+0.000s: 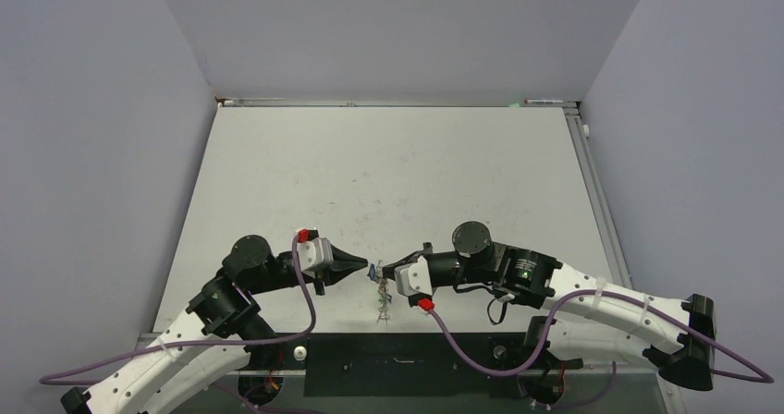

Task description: Put the keys on the keyring

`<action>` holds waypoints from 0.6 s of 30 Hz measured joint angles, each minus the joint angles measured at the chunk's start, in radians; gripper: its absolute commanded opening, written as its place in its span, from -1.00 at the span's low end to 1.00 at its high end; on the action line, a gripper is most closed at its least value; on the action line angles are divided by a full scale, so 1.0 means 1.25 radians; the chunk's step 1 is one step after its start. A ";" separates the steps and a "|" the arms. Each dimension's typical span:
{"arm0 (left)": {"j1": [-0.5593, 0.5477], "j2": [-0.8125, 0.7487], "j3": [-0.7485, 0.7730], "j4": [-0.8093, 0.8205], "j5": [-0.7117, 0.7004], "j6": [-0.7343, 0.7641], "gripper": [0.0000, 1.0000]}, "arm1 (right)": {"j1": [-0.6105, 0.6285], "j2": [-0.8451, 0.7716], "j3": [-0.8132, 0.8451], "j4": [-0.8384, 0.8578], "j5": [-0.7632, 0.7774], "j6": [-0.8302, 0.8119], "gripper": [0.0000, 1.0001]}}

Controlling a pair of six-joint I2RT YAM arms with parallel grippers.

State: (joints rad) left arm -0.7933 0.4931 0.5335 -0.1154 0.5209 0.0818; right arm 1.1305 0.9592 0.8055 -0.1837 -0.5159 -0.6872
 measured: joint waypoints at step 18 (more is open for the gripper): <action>0.000 0.011 -0.006 0.031 0.043 -0.030 -1.00 | -0.011 0.019 -0.002 0.018 -0.034 0.022 -0.90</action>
State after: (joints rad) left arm -0.7933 0.5064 0.5259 -0.0769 0.5743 0.0441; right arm 1.1168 0.9829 0.8028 -0.1616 -0.5583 -0.6601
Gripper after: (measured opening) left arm 0.002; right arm 0.057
